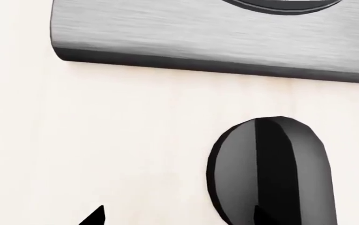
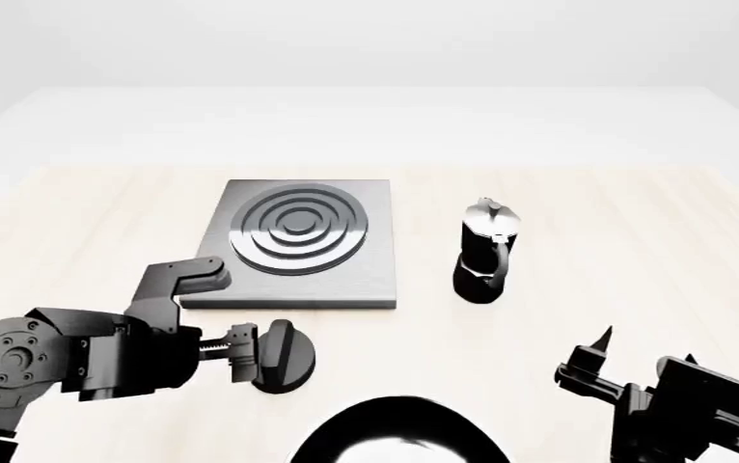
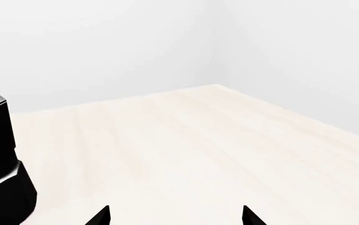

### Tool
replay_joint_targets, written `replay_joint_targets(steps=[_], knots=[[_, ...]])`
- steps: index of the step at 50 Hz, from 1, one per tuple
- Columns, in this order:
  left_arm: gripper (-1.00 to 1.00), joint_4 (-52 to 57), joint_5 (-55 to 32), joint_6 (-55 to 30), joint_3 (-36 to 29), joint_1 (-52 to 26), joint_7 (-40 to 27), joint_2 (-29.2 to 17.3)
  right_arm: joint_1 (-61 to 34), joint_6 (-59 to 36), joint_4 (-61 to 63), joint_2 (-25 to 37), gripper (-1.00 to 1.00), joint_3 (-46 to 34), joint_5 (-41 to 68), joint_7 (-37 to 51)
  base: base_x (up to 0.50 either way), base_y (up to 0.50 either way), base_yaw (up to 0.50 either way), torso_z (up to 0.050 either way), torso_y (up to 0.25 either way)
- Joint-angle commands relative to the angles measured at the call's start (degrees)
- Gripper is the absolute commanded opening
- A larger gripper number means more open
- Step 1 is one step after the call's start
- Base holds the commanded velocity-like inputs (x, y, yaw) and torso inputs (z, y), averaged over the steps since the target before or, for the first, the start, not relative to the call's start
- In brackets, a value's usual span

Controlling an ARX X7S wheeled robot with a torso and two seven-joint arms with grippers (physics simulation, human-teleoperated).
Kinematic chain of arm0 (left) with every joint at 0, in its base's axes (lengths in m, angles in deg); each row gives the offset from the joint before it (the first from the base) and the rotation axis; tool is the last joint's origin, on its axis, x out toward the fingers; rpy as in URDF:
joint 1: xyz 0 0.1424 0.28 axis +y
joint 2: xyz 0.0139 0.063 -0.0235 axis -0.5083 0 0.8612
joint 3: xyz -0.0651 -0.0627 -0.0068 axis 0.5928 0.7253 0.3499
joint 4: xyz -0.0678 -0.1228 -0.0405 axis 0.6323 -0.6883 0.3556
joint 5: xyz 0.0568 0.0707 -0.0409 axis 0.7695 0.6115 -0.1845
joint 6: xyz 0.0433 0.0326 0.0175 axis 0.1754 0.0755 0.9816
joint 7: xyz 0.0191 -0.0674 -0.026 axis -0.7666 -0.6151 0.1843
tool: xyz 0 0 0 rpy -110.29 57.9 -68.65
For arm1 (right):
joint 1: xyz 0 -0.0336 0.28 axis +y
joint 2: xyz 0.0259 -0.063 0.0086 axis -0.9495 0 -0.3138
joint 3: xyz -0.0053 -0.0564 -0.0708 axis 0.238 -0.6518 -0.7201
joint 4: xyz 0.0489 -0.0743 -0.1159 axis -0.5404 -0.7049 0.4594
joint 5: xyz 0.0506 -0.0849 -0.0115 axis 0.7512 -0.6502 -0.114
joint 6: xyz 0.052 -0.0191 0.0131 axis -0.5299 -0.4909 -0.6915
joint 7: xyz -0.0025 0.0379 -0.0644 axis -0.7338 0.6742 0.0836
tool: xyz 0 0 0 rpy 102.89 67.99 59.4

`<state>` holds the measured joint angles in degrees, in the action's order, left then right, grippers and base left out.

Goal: Turn on the stove and put the frying pan on it.

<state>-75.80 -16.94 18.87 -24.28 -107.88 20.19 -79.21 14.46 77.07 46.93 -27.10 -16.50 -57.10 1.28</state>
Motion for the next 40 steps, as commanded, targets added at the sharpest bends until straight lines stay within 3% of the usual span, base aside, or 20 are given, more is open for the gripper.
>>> replay_joint_targets(steps=[1,40], knots=[[1.0,-0.54,1.35,0.27,-1.63,-0.57,2.79,0.25,0.01,0.08,-0.01,0.18,1.0,-0.24,0.2,0.17,0.0,0.0,0.0,0.0,0.0],[1.0,-9.31,6.66,3.93,-5.39,-2.32,10.04,1.15,0.15,0.29,0.16,0.72,1.0,-0.91,0.75,0.94,0.0,0.0,0.0,0.0,0.0]])
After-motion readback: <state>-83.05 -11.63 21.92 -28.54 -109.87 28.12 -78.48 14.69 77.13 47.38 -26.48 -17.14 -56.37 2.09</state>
